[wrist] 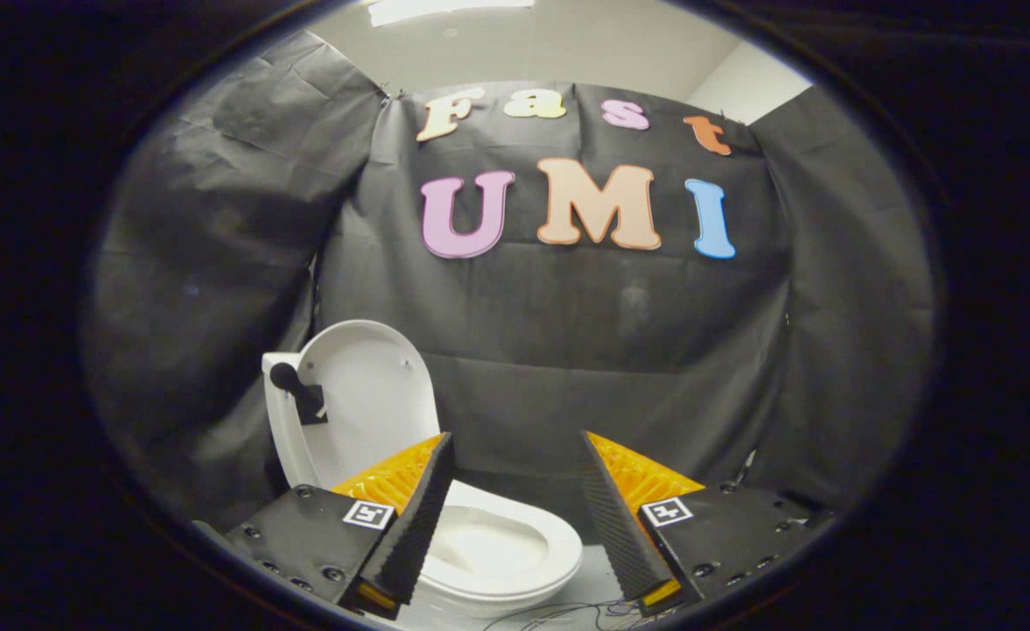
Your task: Open the toilet lid.
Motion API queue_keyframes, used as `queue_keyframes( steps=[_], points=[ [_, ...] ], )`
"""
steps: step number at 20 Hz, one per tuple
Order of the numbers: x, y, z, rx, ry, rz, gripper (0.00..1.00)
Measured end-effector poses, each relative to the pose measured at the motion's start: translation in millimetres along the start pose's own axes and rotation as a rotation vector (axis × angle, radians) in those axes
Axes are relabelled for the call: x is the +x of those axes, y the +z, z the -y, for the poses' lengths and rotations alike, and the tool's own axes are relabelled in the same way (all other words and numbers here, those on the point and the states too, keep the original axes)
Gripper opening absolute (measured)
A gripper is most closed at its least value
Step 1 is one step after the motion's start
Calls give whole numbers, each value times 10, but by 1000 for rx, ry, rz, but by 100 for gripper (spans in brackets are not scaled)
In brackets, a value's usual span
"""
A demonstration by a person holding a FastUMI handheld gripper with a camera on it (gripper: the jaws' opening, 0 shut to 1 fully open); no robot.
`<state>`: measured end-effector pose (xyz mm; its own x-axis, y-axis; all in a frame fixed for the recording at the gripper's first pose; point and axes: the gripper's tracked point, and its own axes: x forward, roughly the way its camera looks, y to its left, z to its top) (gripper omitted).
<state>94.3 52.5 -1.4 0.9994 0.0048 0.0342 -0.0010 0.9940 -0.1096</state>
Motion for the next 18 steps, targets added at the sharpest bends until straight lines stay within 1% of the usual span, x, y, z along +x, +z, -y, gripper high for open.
queue_keyframes(
  steps=[4,9,13,18],
  points=[
    [-52,-253,62,-28,44,-114,87],
    [-106,-380,236,-17,46,-161,88],
    [-159,-309,360,4,26,-136,88],
    [-196,-141,519,18,-15,-66,88]
  ],
)
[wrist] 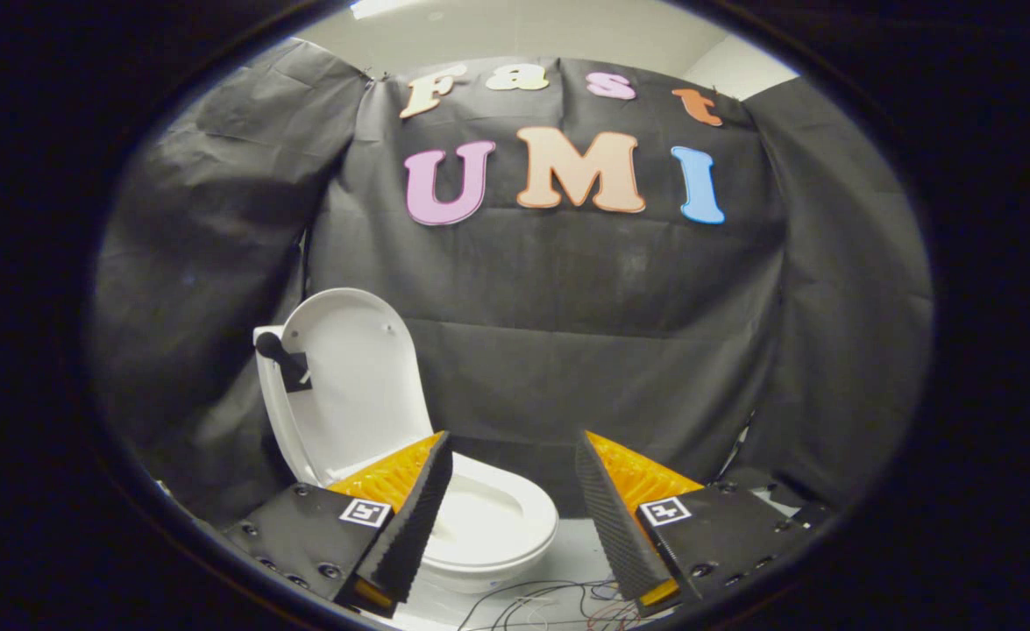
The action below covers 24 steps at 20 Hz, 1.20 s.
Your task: Open the toilet lid.
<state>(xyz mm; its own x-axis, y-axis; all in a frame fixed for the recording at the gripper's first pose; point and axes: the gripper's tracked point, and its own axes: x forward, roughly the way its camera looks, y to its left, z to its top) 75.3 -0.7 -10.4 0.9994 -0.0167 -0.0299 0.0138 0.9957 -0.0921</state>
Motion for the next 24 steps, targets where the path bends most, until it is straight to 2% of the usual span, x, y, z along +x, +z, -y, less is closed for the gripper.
queue_keyframes(
  steps=[5,12,24],
  points=[
    [34,-61,-10,9,12,-25,88],
    [-2,78,-77,14,-6,41,88],
    [96,-118,-199,-44,-15,-45,87]
  ],
)
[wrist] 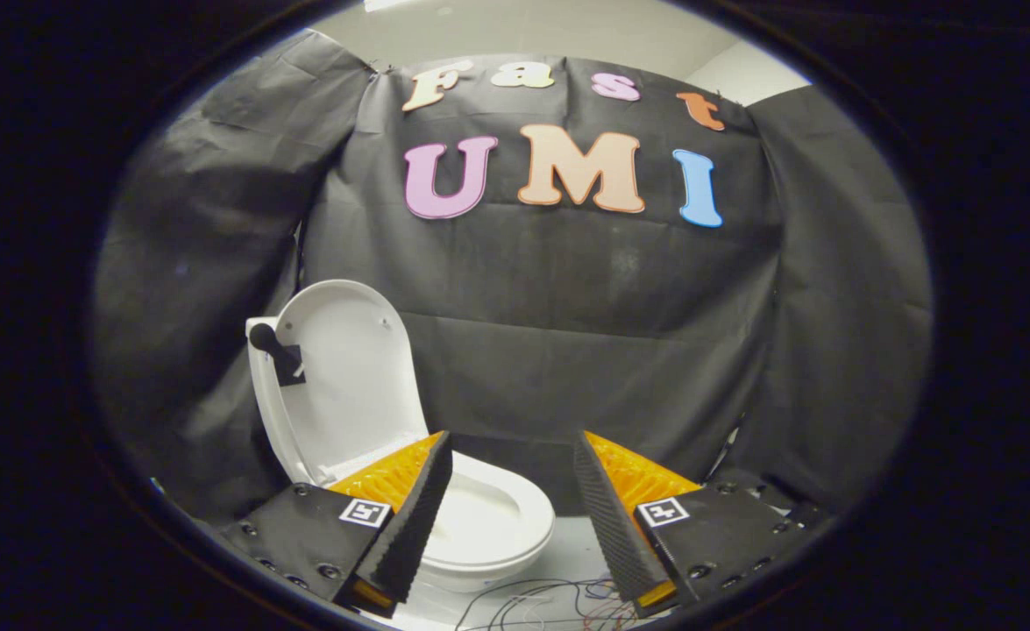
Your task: Open the toilet lid.
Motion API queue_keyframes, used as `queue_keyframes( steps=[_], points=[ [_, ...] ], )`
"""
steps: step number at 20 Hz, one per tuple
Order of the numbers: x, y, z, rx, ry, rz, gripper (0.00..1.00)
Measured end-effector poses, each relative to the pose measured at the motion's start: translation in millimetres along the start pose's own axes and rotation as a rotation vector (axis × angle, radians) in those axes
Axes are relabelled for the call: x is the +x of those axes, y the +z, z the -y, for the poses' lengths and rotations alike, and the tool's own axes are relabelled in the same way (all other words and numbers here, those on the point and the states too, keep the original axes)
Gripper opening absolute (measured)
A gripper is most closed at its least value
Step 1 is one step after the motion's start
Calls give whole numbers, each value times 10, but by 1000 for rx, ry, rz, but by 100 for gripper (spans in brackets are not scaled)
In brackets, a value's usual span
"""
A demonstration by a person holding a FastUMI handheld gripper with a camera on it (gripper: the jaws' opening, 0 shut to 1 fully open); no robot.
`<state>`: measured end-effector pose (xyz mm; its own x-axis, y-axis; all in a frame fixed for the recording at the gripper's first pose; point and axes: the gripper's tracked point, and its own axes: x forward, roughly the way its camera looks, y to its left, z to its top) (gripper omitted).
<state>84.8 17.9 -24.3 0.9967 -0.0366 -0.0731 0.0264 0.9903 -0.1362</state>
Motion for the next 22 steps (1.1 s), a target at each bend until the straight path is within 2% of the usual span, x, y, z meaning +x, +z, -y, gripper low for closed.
queue_keyframes(
  steps=[4,6,10,17,18,22],
  points=[
    [-8,-39,137,-17,-1,-41,86],
    [-46,-82,217,19,-17,-49,86],
    [-284,18,42,33,55,-5,86],
    [-662,225,212,109,32,118,85],
    [-698,129,211,124,37,75,85],
    [-781,157,213,131,33,104,85]
  ],
)
